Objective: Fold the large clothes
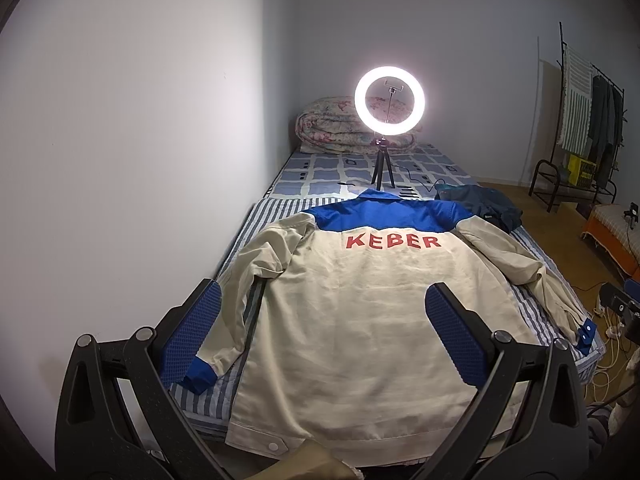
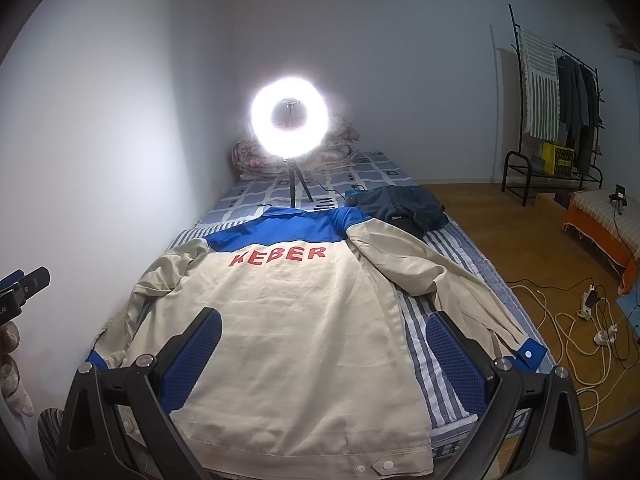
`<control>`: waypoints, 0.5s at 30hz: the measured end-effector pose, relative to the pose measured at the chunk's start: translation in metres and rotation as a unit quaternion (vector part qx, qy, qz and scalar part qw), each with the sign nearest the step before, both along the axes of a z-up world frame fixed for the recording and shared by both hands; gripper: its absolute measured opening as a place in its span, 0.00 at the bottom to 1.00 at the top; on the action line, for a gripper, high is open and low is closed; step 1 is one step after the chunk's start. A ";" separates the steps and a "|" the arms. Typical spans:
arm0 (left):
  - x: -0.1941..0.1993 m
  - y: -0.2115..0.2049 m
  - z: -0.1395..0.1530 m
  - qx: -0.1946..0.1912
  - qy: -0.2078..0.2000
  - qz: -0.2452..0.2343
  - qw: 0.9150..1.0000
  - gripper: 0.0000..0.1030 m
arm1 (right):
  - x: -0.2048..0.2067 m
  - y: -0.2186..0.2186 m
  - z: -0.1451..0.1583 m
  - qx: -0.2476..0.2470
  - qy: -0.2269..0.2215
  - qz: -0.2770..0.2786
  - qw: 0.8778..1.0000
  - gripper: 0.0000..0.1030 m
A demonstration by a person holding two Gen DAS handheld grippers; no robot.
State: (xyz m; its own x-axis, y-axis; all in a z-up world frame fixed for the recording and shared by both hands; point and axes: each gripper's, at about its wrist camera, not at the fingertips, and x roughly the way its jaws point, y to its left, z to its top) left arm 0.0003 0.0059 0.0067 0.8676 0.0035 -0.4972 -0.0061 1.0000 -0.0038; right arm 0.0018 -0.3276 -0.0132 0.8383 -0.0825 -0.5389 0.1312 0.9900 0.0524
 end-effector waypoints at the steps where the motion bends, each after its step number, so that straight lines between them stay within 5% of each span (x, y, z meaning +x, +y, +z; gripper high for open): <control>1: 0.000 0.000 -0.001 0.000 0.000 0.000 1.000 1.00 | 0.000 0.000 0.000 0.000 0.000 0.000 1.000 1.00; 15: 0.003 0.000 0.000 0.001 0.000 0.001 1.000 1.00 | 0.002 0.002 -0.002 0.001 0.000 0.000 1.000 1.00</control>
